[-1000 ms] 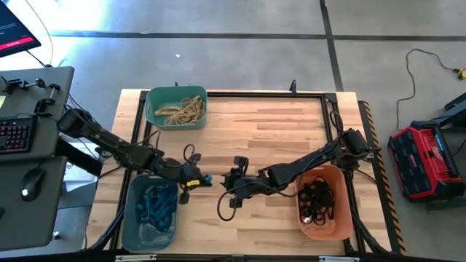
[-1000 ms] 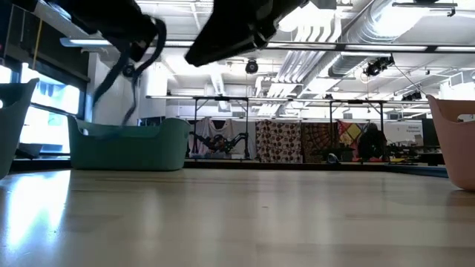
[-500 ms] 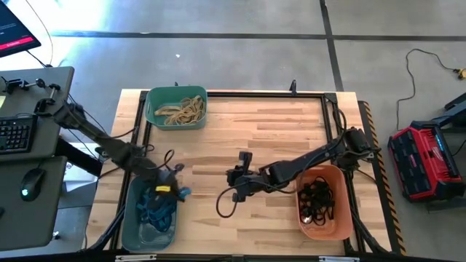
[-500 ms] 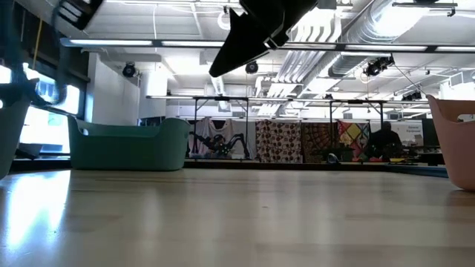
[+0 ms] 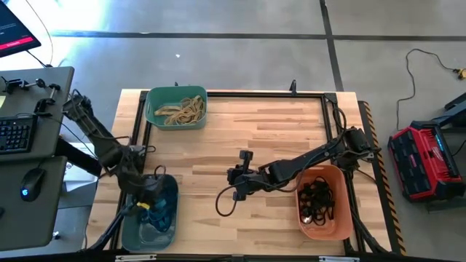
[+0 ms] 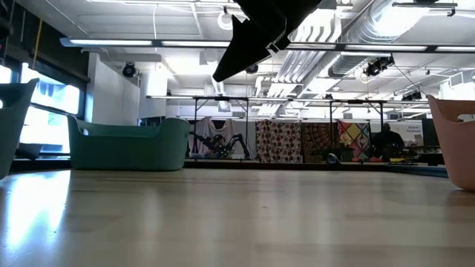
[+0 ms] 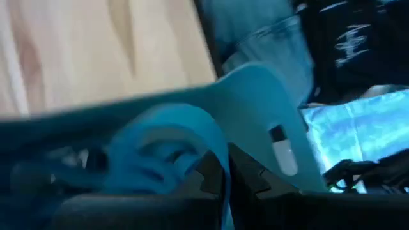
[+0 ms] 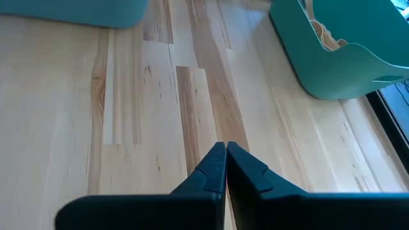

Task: Sort rubber bands into baskets
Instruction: Put the blue rubber band into the blue bin, then return to Home Position

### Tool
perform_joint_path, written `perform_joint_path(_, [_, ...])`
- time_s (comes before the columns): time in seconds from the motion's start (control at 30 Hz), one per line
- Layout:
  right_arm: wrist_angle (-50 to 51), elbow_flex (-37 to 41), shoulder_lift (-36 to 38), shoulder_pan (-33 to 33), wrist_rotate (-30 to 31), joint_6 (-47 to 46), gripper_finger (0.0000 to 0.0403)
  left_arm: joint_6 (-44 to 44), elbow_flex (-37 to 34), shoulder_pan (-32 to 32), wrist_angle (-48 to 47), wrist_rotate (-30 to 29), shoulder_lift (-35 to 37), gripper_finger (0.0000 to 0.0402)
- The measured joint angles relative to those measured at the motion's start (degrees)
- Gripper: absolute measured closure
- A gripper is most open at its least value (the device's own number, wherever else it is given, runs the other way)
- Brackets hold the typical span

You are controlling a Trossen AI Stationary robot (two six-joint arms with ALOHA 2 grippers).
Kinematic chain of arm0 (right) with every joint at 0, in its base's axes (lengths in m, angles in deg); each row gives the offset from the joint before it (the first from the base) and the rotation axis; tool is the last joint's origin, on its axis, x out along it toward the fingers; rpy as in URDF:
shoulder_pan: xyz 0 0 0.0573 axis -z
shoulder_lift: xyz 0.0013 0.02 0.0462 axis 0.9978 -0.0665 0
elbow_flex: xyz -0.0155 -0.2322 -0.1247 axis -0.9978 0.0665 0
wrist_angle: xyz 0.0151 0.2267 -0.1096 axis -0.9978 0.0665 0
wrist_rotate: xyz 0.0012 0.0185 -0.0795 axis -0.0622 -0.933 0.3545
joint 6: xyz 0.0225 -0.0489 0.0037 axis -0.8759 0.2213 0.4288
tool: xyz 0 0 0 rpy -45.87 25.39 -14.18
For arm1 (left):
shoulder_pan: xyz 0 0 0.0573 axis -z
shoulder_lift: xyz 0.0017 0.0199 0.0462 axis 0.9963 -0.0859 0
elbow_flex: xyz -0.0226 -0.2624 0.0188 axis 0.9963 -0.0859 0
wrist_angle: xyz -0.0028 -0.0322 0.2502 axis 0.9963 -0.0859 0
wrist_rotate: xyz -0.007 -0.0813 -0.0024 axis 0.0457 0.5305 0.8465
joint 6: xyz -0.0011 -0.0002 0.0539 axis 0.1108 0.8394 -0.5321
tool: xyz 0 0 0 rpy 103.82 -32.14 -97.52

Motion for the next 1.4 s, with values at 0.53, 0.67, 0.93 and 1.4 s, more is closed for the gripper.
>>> perform_joint_path(0.53, [1.71,0.00,0.00,0.41,0.00,-0.09,0.0403,5.49,-0.02,4.67,-6.07,-6.46,-12.88,0.0401])
perform_joint_path(0.67, [2.01,0.00,0.00,0.76,-0.49,-0.01,0.0403,7.14,-0.04,4.84,-4.24,-4.60,-16.43,0.0399])
perform_joint_path(0.93, [2.47,0.00,0.00,0.81,-1.55,0.35,0.0403,9.43,-0.04,4.71,4.50,-2.02,-17.84,0.0344])
perform_joint_path(1.4, [-8.77,4.44,-0.02,3.37,-11.44,7.65,0.0403,-5.72,1.01,-2.97,11.43,-5.50,-14.86,0.0263])
